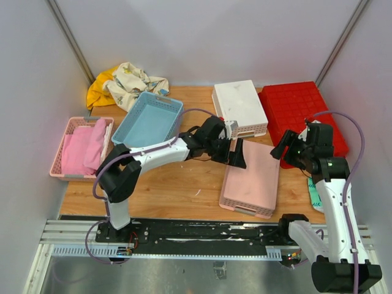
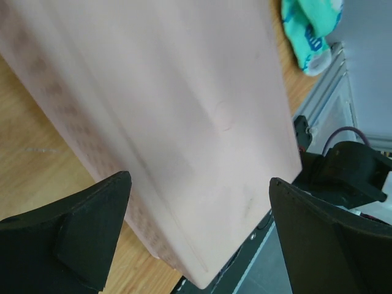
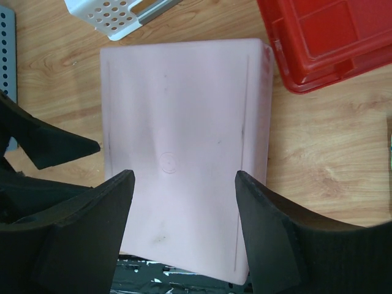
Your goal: Turn the large container upside down
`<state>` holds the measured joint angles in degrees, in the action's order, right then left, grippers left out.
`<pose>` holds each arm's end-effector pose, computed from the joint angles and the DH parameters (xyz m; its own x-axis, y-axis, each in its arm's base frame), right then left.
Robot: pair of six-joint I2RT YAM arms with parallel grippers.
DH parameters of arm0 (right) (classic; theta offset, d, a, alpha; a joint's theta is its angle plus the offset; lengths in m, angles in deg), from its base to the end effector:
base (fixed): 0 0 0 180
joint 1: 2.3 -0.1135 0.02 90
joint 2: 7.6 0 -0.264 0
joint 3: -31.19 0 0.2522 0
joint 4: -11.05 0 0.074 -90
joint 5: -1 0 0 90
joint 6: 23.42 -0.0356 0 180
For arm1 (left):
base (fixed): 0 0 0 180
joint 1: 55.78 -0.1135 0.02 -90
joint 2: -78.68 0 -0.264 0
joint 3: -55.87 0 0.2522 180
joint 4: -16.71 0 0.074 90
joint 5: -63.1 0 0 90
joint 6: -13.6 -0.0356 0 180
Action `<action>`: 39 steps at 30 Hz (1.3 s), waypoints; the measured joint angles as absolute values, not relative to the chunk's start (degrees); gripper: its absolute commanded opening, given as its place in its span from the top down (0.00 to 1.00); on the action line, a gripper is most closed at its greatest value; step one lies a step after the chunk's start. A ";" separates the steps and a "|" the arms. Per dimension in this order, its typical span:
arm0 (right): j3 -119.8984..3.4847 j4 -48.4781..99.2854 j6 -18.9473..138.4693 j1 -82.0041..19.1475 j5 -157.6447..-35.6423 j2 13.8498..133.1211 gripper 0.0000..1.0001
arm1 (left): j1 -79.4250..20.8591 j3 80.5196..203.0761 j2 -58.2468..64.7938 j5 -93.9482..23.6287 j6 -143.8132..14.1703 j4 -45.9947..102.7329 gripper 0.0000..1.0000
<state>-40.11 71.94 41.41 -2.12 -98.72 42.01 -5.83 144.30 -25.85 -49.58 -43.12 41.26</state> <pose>0.1678 0.0055 0.3388 -0.6263 0.4212 -0.6560 0.1532 0.8916 0.4262 0.2531 -0.3224 0.2295 -0.8413 0.2140 -0.4964 0.5178 0.5828 -0.6263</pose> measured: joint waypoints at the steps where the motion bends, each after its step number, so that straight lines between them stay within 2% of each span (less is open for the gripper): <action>1: -40.11 71.99 41.43 -2.12 -98.50 41.94 0.31 | -5.68 145.77 -26.20 -49.66 -43.39 41.26 0.01; 5: -40.11 72.16 41.60 -2.12 -97.87 41.79 0.31 | -5.44 150.31 -25.35 -46.80 -46.05 45.78 0.01; 12: -39.85 70.48 41.87 -2.12 -99.18 42.14 0.32 | -7.23 157.15 -18.79 -34.32 -53.09 60.82 0.01; 20: -38.56 67.88 41.98 -2.12 -102.41 43.36 0.32 | -20.36 158.71 -11.69 -19.46 -59.30 64.56 0.01; 24: -38.47 67.24 41.98 -2.12 -102.91 43.39 0.32 | -22.94 159.80 -15.16 -11.37 -62.90 67.57 0.09; 27: -38.32 66.57 41.95 -2.12 -103.42 43.76 0.32 | -23.66 159.58 -19.84 -9.10 -64.46 68.78 0.18; 31: -37.82 65.95 41.95 -2.12 -103.99 44.33 0.33 | -25.52 157.29 -23.47 -8.46 -64.96 69.72 0.38; 35: -37.47 65.39 41.95 -2.12 -104.03 44.65 0.34 | -27.69 155.67 -24.17 -9.03 -64.59 69.70 0.60; 39: -37.47 64.97 41.93 -2.12 -104.14 45.42 0.35 | -27.90 155.08 -24.17 -10.25 -64.11 68.91 0.90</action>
<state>-37.47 64.97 41.93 -2.12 -104.14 45.42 -27.90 155.08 -24.17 -10.25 -64.11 68.91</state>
